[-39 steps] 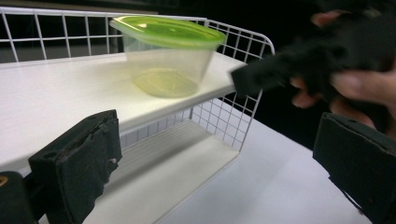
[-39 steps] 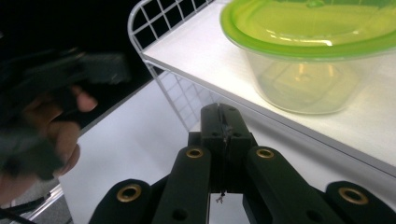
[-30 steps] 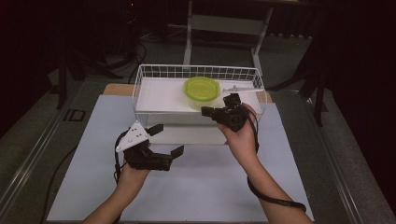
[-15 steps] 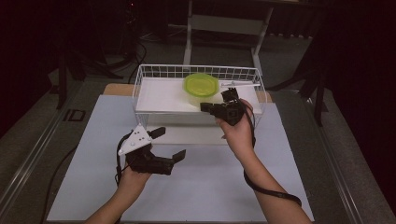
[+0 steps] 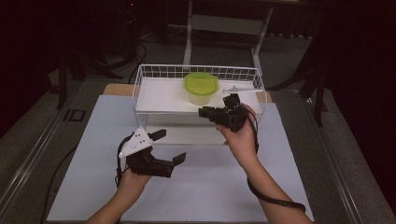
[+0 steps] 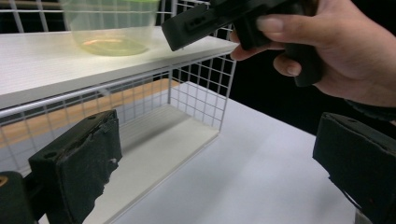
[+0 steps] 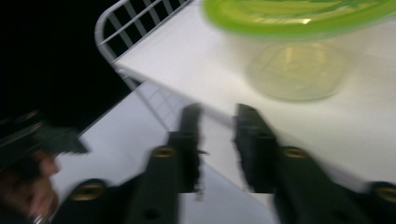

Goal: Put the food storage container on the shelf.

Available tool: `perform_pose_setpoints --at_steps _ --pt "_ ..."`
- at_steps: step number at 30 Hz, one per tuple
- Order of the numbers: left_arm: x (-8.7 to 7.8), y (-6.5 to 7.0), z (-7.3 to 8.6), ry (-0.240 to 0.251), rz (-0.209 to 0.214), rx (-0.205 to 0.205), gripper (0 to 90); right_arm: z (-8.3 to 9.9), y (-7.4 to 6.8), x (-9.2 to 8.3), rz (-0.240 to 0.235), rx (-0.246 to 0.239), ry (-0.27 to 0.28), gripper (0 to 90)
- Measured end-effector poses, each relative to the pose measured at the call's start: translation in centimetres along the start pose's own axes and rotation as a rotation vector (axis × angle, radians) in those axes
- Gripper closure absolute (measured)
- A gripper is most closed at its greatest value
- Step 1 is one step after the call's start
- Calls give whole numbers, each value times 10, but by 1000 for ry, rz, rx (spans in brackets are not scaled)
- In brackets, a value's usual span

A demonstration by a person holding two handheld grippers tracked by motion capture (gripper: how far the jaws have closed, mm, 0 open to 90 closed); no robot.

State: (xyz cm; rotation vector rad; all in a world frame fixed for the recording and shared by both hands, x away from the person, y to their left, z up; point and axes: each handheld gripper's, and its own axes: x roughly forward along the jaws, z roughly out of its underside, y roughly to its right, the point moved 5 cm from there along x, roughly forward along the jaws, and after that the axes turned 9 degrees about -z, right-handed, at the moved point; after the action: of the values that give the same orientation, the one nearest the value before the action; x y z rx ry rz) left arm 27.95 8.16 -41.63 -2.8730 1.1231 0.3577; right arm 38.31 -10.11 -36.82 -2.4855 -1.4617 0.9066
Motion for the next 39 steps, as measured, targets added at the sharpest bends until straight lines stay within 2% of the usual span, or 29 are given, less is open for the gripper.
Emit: perform_pose_setpoints --at_steps 2,5,7,9,11,15,18,22,32,36,37,39 --pt "-1 2 3 6 28 14 18 8 -8 -3 -32 -25 -8 523" --pt "-3 7 6 9 67 44 17 20 -18 -7 -64 -94 -12 343" --pt "-5 10 7 10 79 46 18 28 -23 -9 -87 -147 -3 235" --pt "-7 13 9 17 75 37 18 35 -27 -10 -84 -177 22 158" --pt "-9 16 11 19 68 41 17 41 -30 -12 -88 -198 31 135" --pt "-13 19 17 9 53 58 18 55 -32 -18 -101 -186 58 138" --pt "-16 21 21 20 53 58 18 66 -30 -23 -76 -196 71 140" --pt "-18 20 26 6 49 62 18 81 -24 -28 -61 -200 79 140" --pt "-23 18 47 -37 52 42 17 125 -4 -37 -39 -156 41 143" --pt "-25 18 55 -47 49 25 18 136 0 -41 -38 -144 40 143" --pt "-25 17 60 -51 52 11 18 142 3 -44 -32 -142 35 144" --pt "-25 17 64 -60 50 13 18 148 4 -47 -28 -139 26 144"
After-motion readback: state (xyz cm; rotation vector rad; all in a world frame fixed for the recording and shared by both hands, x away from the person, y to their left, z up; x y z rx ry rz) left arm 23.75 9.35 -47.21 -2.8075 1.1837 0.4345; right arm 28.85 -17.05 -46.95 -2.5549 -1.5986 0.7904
